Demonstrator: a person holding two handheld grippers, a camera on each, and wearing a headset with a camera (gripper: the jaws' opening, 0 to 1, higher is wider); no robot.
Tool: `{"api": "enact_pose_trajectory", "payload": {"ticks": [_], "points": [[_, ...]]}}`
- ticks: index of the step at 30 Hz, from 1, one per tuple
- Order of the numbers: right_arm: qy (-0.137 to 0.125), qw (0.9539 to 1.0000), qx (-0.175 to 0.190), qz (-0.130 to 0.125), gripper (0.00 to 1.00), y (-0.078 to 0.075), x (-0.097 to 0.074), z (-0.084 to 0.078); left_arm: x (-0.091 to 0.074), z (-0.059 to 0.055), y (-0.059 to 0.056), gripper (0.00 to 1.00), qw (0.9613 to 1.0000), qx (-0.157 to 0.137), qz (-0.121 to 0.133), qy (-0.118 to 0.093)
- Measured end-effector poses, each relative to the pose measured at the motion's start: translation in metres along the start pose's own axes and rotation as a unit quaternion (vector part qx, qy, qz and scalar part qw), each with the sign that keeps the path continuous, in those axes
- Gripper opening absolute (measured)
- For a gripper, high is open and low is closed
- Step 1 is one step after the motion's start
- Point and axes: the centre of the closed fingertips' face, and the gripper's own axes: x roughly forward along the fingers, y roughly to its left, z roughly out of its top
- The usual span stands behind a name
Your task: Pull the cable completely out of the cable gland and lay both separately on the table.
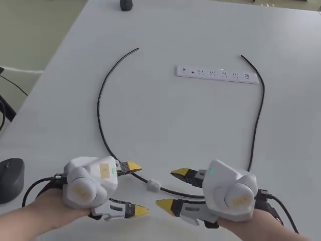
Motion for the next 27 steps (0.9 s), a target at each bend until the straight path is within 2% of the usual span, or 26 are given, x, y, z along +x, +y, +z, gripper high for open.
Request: {"api": "enact_pose_trajectory", "payload": {"ticks": [6,10,19,22,27], "points": [[0.002,1.0,0.0,-0.003,0.34,-0.003,0.001,-0.001,0.002,0.0,0.002,0.49,1.0,0.004,-0.003,0.002],[0.005,1.0,0.0,-0.002,0.34,-0.004,0.002,-0.002,0.004,0.0,0.005,0.5,1.0,0.005,-0.002,-0.002],[0.006,1.0,0.006,-0.003,0.33,-0.005,0.004,-0.004,0.009,-0.002,0.009,0.43,0.9999,0.007,-0.011,0.001],[0.007,0.9999,0.009,-0.004,0.33,-0.006,0.003,-0.004,0.01,0.001,0.01,0.42,0.9999,0.001,-0.013,-0.006],[0.004,0.9999,0.013,-0.01,0.33,-0.01,0.0,-0.004,0.014,0.001,0.01,0.39,0.9998,0.008,-0.02,-0.002]]}}
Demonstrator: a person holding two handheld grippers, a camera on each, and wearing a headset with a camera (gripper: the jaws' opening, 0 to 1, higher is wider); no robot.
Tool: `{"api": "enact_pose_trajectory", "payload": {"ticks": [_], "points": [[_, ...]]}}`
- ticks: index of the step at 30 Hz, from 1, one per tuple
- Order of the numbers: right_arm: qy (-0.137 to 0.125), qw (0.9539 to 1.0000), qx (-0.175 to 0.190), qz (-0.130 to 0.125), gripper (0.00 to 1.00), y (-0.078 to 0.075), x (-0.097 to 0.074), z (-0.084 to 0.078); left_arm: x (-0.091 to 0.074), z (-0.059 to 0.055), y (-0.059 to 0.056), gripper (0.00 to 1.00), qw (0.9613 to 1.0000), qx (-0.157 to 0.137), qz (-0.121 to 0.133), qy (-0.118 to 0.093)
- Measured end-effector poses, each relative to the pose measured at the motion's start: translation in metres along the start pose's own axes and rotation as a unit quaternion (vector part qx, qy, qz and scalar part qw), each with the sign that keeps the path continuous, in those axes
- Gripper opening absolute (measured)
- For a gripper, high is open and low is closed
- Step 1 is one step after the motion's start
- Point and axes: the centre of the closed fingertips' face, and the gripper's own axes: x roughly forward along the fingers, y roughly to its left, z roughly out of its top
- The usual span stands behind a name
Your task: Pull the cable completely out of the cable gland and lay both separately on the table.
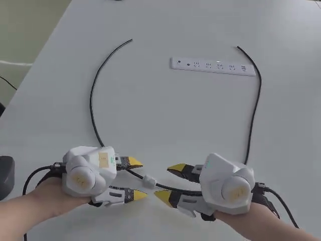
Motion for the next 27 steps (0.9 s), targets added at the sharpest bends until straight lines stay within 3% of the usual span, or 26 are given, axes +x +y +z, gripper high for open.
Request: {"api": "enact_pose_trajectory", "payload": {"ticks": [8,18,27], "points": [[-0.001,1.0,0.004,-0.008,0.33,-0.004,-0.004,-0.002,0.004,0.001,-0.004,0.28,0.9998,0.014,-0.014,0.004],[0.001,0.9999,0.005,-0.012,0.33,-0.004,-0.007,-0.003,0.006,0.002,-0.005,0.23,0.9995,0.024,-0.021,0.01],[0.006,0.9998,0.007,-0.015,0.33,-0.005,-0.011,-0.006,0.007,0.005,-0.004,0.22,0.9994,0.027,-0.024,0.003]]}}
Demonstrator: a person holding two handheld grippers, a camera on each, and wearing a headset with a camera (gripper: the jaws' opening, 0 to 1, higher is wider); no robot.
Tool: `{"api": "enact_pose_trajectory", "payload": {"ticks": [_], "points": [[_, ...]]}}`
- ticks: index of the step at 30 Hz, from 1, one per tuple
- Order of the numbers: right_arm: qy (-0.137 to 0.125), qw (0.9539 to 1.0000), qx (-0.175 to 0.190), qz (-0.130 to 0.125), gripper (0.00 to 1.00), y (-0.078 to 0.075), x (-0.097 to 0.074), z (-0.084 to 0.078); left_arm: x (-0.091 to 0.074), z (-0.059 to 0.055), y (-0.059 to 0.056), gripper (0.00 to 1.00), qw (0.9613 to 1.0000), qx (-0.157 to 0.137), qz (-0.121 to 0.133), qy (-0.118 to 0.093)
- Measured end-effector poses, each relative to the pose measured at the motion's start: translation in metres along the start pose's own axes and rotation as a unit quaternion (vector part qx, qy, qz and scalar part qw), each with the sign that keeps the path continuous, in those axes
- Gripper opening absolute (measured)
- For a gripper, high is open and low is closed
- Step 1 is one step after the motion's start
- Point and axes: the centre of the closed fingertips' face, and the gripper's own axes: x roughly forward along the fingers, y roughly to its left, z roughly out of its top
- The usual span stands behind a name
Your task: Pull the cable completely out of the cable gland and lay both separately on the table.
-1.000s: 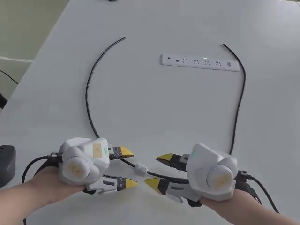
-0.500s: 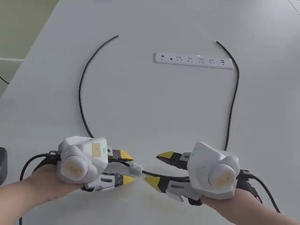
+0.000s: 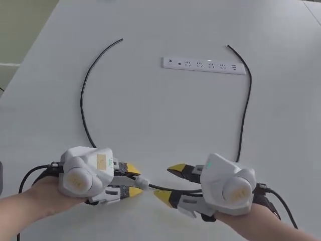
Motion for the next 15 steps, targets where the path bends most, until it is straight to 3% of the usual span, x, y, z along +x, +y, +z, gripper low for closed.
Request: {"api": "enact_pose_trajectory", "payload": {"ticks": [15], "points": [[0.006,1.0,-0.002,0.0,0.32,-0.0008,0.0002,-0.0011,0.0014,-0.0005,-0.0008,0.17,0.9998,0.013,-0.011,0.005]]}}
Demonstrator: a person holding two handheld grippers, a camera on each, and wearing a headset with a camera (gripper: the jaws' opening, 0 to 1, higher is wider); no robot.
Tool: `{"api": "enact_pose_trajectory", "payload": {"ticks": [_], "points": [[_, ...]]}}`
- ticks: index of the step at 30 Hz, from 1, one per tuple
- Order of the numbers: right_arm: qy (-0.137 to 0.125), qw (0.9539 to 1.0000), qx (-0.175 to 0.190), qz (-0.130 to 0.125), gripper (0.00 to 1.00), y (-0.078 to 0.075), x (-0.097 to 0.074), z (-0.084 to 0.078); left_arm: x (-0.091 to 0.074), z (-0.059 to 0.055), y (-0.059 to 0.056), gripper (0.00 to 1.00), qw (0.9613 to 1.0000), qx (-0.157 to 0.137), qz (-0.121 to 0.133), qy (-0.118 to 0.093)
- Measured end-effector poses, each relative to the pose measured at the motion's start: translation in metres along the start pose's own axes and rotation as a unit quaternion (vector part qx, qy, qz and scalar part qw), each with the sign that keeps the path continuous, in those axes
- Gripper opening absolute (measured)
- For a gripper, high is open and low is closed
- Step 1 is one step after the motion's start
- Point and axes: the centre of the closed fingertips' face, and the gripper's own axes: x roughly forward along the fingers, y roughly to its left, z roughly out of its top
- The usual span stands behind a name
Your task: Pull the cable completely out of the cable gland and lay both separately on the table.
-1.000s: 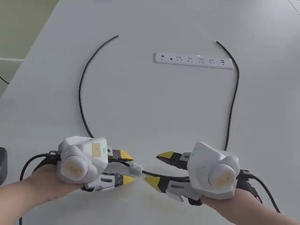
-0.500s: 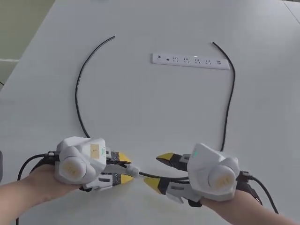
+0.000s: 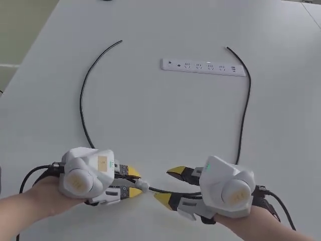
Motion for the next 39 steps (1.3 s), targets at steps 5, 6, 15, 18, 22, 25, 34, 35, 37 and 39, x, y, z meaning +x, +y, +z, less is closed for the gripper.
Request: {"api": "enact_pose_trajectory", "payload": {"ticks": [5,6,15,18,22,25,34,35,37,39], "points": [[-0.002,1.0,0.0,-0.002,0.32,0.0,0.0,0.001,-0.001,-0.001,-0.006,0.17,0.9998,-0.016,-0.013,0.005],[-0.003,1.0,0.0,-0.002,0.32,0.0,-0.001,0.002,-0.001,0.0,-0.006,0.17,0.9997,-0.019,-0.013,0.004],[-0.002,1.0,-0.003,0.0,0.31,0.004,-0.006,0.001,-0.008,0.007,-0.01,0.16,0.9992,-0.04,0.003,0.0],[-0.003,1.0,-0.005,0.0,0.31,0.005,-0.008,0.001,-0.012,0.009,-0.009,0.16,0.9988,-0.047,0.015,-0.002],[-0.009,0.9999,-0.005,-0.002,0.32,0.006,-0.011,0.005,-0.016,0.012,-0.012,0.16,0.9981,-0.055,0.028,-0.004],[-0.01,0.9999,-0.007,-0.002,0.33,0.009,-0.014,0.006,-0.018,0.014,-0.016,0.16,0.9979,-0.057,0.031,-0.006],[-0.011,0.9997,-0.024,-0.001,0.33,0.022,-0.03,0.011,-0.028,0.024,-0.028,0.16,0.9982,-0.047,0.036,-0.01],[-0.012,0.9996,-0.024,-0.001,0.33,0.024,-0.032,0.012,-0.029,0.025,-0.029,0.16,0.9983,-0.046,0.036,-0.01],[-0.016,0.9995,-0.026,-0.003,0.34,0.025,-0.035,0.014,-0.032,0.027,-0.03,0.16,0.9983,-0.041,0.04,-0.009],[-0.019,0.9993,-0.031,-0.005,0.33,0.027,-0.039,0.018,-0.035,0.029,-0.028,0.16,0.9981,-0.04,0.046,-0.01]]}}
